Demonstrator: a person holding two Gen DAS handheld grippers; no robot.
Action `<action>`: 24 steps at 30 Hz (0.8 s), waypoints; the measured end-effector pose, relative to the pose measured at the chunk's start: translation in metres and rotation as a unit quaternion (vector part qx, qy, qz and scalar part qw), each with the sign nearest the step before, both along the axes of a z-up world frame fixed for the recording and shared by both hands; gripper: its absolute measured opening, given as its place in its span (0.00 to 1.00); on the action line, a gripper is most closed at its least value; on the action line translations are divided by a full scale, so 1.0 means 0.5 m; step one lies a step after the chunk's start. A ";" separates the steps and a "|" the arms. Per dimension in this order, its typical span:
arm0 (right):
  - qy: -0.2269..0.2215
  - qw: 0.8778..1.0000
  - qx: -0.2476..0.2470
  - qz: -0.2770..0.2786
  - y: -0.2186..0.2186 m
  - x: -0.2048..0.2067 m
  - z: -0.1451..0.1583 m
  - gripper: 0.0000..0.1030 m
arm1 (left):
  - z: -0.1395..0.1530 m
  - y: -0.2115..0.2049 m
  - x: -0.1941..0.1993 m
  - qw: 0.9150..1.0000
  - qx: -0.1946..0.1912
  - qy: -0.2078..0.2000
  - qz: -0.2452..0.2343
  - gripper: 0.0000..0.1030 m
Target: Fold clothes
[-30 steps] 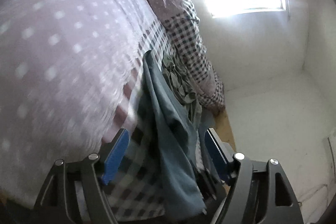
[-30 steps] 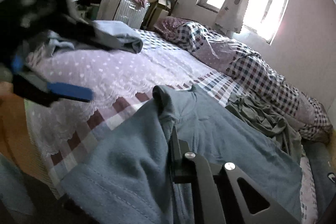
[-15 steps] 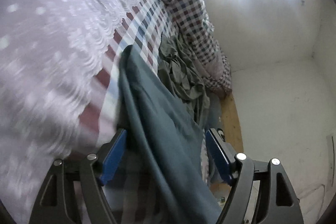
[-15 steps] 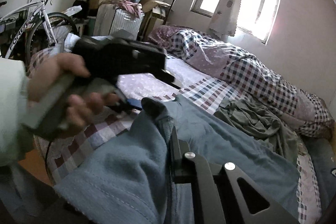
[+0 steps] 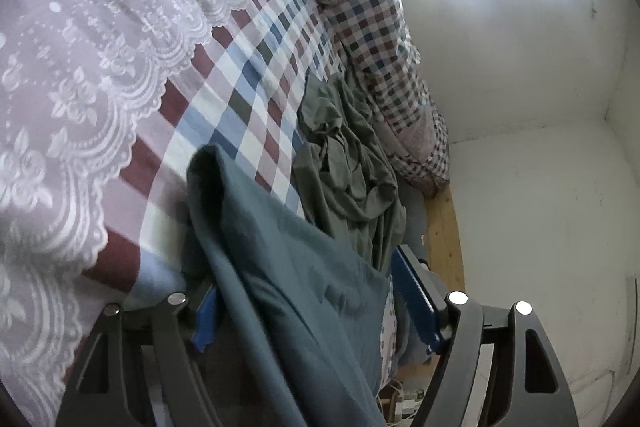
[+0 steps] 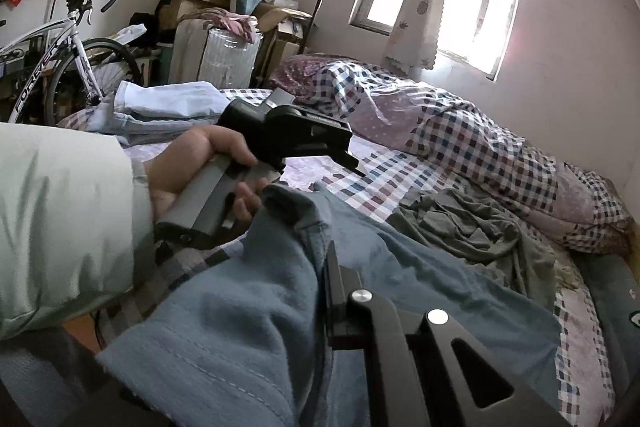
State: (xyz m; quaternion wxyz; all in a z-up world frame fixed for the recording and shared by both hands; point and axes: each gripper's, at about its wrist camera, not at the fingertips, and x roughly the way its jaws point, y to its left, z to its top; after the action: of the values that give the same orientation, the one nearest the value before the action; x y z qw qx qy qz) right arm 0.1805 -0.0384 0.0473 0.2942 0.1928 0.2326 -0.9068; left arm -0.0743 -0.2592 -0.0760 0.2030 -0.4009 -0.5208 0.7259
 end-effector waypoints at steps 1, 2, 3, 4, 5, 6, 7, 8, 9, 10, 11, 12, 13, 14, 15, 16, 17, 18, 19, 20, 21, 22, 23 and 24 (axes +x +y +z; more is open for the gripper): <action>0.000 1.000 -0.001 0.000 0.003 0.001 0.002 0.03 | -0.001 -0.002 -0.003 1.000 -0.003 -0.003 0.001 0.71; 0.000 1.000 -0.001 -0.001 0.006 0.002 0.004 0.03 | -0.002 -0.002 -0.004 1.000 -0.008 -0.006 0.002 0.66; 0.000 1.000 -0.001 -0.001 0.008 0.004 0.005 0.03 | -0.003 -0.003 -0.006 1.000 -0.012 -0.009 0.003 0.64; 0.000 1.000 -0.001 0.000 0.011 0.006 0.006 0.03 | -0.005 -0.004 -0.006 1.000 -0.018 -0.013 0.004 0.60; 0.000 1.000 -0.001 0.000 0.014 0.008 0.007 0.03 | -0.006 -0.004 -0.006 1.000 -0.024 -0.016 0.006 0.56; 0.000 1.000 -0.001 0.000 0.016 0.011 0.007 0.03 | -0.007 -0.004 -0.005 0.999 -0.031 -0.019 0.007 0.53; 0.000 1.000 0.000 0.000 0.017 0.012 0.006 0.03 | -0.008 -0.004 -0.005 0.999 -0.038 -0.022 0.009 0.48; 0.001 1.000 0.001 -0.001 0.019 0.013 0.006 0.03 | -0.010 -0.005 -0.005 0.999 -0.045 -0.026 0.011 0.41; 0.002 1.000 0.003 0.000 0.020 0.015 0.006 0.04 | -0.013 -0.006 -0.005 0.998 -0.051 -0.031 0.014 0.36; 0.002 1.000 0.005 0.000 0.021 0.016 0.005 0.04 | -0.016 -0.006 -0.005 0.998 -0.056 -0.035 0.015 0.25; 0.002 1.000 0.006 -0.001 0.022 0.017 0.004 0.04 | -0.019 -0.005 -0.007 0.997 -0.060 -0.040 0.016 0.15; 0.002 1.000 0.007 -0.001 0.022 0.019 0.003 0.03 | -0.022 -0.007 -0.006 0.997 -0.059 -0.041 0.018 0.12; 0.001 1.000 0.009 -0.002 0.020 0.020 0.003 0.03 | -0.025 -0.009 -0.004 0.997 -0.056 -0.041 0.020 0.11; 0.000 1.000 0.010 -0.002 0.020 0.022 0.002 0.03 | -0.028 -0.012 -0.002 0.998 -0.052 -0.040 0.022 0.10; 0.000 1.000 0.011 -0.003 0.021 0.023 0.001 0.03 | -0.027 -0.015 0.001 0.998 -0.050 -0.037 0.025 0.09; -0.001 1.000 0.011 -0.003 0.021 0.024 0.000 0.03 | -0.022 -0.019 0.005 0.998 -0.049 -0.032 0.028 0.09; -0.001 1.000 0.012 -0.002 0.021 0.026 -0.001 0.03 | -0.015 -0.023 0.010 0.998 -0.047 -0.025 0.030 0.08; -0.001 1.000 0.011 -0.001 0.020 0.029 -0.001 0.03 | -0.005 -0.028 0.016 0.998 -0.045 -0.017 0.034 0.08; -0.002 1.000 0.009 0.001 0.020 0.032 0.000 0.03 | 0.004 -0.034 0.021 0.998 -0.042 -0.008 0.037 0.07; -0.003 1.000 0.007 0.005 0.018 0.037 0.002 0.03 | 0.013 -0.038 0.026 0.998 -0.040 -0.002 0.038 0.07; -0.003 1.000 0.005 0.008 0.015 0.042 0.004 0.03 | 0.025 -0.042 0.032 0.999 -0.039 0.005 0.037 0.07; -0.003 1.000 0.003 0.012 0.013 0.047 0.006 0.03 | 0.037 -0.046 0.039 0.999 -0.038 0.011 0.036 0.07; -0.003 1.000 0.002 0.017 0.008 0.053 0.009 0.03 | 0.047 -0.051 0.045 0.998 -0.039 0.015 0.036 0.07; -0.003 1.000 -0.001 0.023 0.002 0.061 0.013 0.03 | 0.060 -0.058 0.052 0.998 -0.041 0.019 0.037 0.07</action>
State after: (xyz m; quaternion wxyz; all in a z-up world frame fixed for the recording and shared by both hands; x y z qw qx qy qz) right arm 0.2110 -0.0372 0.0536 0.3157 0.1901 0.2353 -0.8993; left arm -0.0482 -0.2881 -0.0462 0.1694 -0.3758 -0.5010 0.7609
